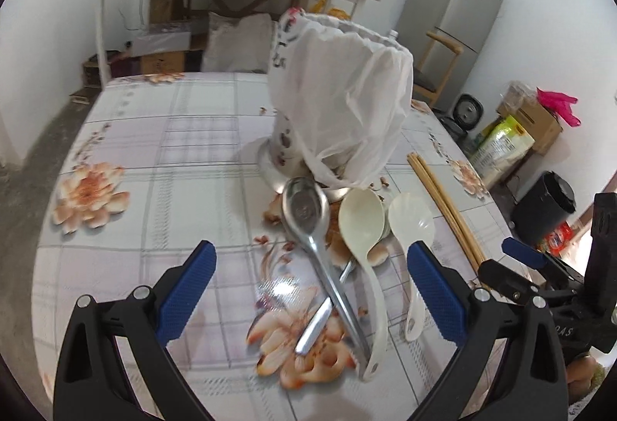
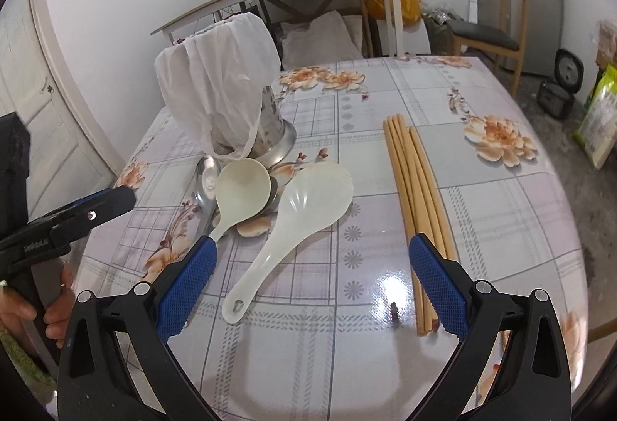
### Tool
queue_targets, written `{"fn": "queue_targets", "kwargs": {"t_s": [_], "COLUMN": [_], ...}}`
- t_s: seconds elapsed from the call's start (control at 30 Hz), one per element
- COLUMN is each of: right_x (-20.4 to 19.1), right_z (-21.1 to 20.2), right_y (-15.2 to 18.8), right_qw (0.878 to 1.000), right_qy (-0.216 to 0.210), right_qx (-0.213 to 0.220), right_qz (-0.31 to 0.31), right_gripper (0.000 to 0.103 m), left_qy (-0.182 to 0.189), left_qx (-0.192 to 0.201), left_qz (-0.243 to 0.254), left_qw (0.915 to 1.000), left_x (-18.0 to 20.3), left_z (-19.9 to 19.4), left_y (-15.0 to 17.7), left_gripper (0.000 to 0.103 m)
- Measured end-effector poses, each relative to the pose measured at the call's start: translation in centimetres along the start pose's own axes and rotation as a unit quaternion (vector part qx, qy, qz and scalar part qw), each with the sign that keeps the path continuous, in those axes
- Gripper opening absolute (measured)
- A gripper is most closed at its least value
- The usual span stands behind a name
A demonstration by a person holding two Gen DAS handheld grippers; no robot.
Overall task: Organize utensils
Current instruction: 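Reach the left gripper to the metal spoon beside the holder and grasp it, then grasp the white rice paddle handle with the right gripper while the left holds the spoon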
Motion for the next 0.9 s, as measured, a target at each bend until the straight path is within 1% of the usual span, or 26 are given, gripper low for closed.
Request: {"fn": "queue_targets", "kwargs": {"t_s": [0.07,0.13,0.17,0.2,0.23,0.27,0.3,0.33,0.4,0.5,0.67,0.73,0.83,0.9], "right_x": [-0.1,-0.2,-0.3,-0.4,-0.4,-0.5,-0.5,-0.5,-0.4,-0.1,0.4,0.6,0.6,0.5], "right_z": [0.3,0.5,0.7,0.9,1.0,1.1,1.3,1.4,1.7,2.0,2.7,2.9,3.1,3.2], "right_y": [-0.2,-0.3,-0.5,-0.6,-0.6,-0.8,-0.8,-0.9,-1.0,-1.2,-1.2,-1.3,-1.4,-1.4], "right_qw": [1.000,1.000,1.000,1.000,1.000,1.000,1.000,1.000,1.000,1.000,1.000,1.000,1.000,1.000], "right_qy": [-0.001,-0.003,-0.006,-0.008,-0.009,-0.009,-0.009,-0.010,-0.011,-0.011,-0.008,-0.008,-0.007,-0.007], "right_qx": [-0.001,-0.001,-0.001,-0.002,-0.003,-0.004,-0.005,-0.007,-0.010,-0.013,-0.019,-0.022,-0.022,-0.022], "right_qz": [-0.005,-0.011,-0.013,-0.016,-0.018,-0.020,-0.022,-0.023,-0.022,-0.020,-0.012,-0.010,-0.010,-0.012], "right_gripper": [0.095,0.095,0.095,0.095,0.095,0.095,0.095,0.095,0.094,0.094,0.094,0.094,0.094,0.094], "left_qy": [0.005,0.013,0.016,0.017,0.019,0.023,0.023,0.024,0.030,0.044,0.077,0.078,0.086,0.091], "left_qx": [-0.010,-0.008,-0.006,-0.007,-0.009,-0.013,-0.017,-0.023,-0.037,-0.050,-0.063,-0.066,-0.069,-0.070], "left_qz": [0.008,0.020,0.028,0.036,0.041,0.046,0.047,0.046,0.042,0.043,0.055,0.058,0.055,0.054], "left_qw": [0.9999,0.9997,0.9995,0.9992,0.9989,0.9986,0.9985,0.9984,0.9980,0.9969,0.9935,0.9931,0.9924,0.9919], "left_x": [0.1,0.2,0.3,0.3,0.3,0.2,-0.1,-0.4,-1.1,-1.8,-1.8,-1.7,-1.7,-2.1], "left_z": [0.9,1.7,2.1,2.5,3.0,3.5,4.1,4.7,5.8,6.9,7.7,8.1,8.3,8.5], "left_y": [-0.6,-1.2,-1.6,-2.0,-2.3,-2.6,-3.0,-3.2,-3.6,-4.0,-4.2,-4.3,-4.5,-4.5], "left_gripper": [0.097,0.096,0.093,0.088,0.085,0.079,0.071,0.067,0.057,0.050,0.048,0.045,0.037,0.029]}}
Point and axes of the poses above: each gripper's, at about its wrist camera, not at the fingertips, and z roughly the way its jaws point, x to its right, y to its underside, the point moved 8 cm from there along z, roughly the way its jaws point, and after that the axes turned 12 degrees about -x, right-handed, at the moved point
